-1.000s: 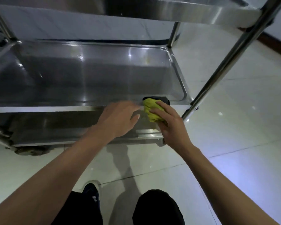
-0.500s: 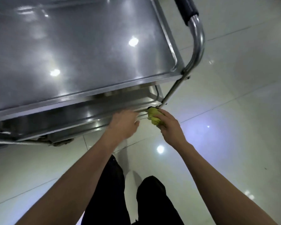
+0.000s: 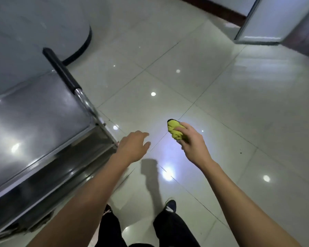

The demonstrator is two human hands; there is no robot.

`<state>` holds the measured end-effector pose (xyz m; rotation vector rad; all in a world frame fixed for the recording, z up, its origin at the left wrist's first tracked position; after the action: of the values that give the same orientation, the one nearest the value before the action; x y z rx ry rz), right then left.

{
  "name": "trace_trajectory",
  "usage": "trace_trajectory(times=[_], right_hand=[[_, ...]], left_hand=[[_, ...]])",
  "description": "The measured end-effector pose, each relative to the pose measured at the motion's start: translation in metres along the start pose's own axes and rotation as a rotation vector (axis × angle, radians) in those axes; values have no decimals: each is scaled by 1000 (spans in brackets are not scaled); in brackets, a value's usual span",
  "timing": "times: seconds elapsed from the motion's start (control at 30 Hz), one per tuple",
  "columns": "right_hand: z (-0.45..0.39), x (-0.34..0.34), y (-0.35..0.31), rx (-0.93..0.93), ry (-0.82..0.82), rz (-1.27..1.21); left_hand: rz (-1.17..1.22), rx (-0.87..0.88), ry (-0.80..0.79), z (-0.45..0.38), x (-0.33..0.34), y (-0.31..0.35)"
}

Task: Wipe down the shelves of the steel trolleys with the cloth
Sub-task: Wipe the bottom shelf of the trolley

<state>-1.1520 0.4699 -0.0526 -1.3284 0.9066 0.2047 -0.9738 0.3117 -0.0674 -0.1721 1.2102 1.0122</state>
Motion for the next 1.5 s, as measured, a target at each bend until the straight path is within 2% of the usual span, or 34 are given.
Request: trace_trajectory(times=[0.2, 0.43, 0.73, 1.03, 1.17, 1.33, 1.5], right_hand=[[-29, -88, 26, 13, 72, 67], [-78, -125, 38, -30, 81, 71], [-206, -133, 71, -75, -6, 176], [-362, -149, 70, -97, -100, 248], [-442, -135, 71, -132, -133, 177], [-558, -115, 67, -272, -186, 76], [-681, -90, 45, -314, -306, -30]], left_hand=[[-108, 68, 32, -34, -37, 89], [-81, 73, 108, -82, -73, 125], [65, 8, 116, -209, -91, 97], [150, -19, 224, -315, -174, 77], [151, -84, 260, -357, -203, 47], [140, -195, 306, -426, -256, 14], [174, -357, 368, -473, -311, -29]])
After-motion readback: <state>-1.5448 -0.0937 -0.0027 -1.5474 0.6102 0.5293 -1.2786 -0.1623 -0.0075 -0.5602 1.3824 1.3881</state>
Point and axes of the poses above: each hand's wrist, its own z-axis away from the middle knuckle, its own x-axis out of the palm, y = z × x, the point moved 1 cm from there along -z, towards the middle knuckle, and after that the axes turned 6 degrees about z, right-handed, at the moved point
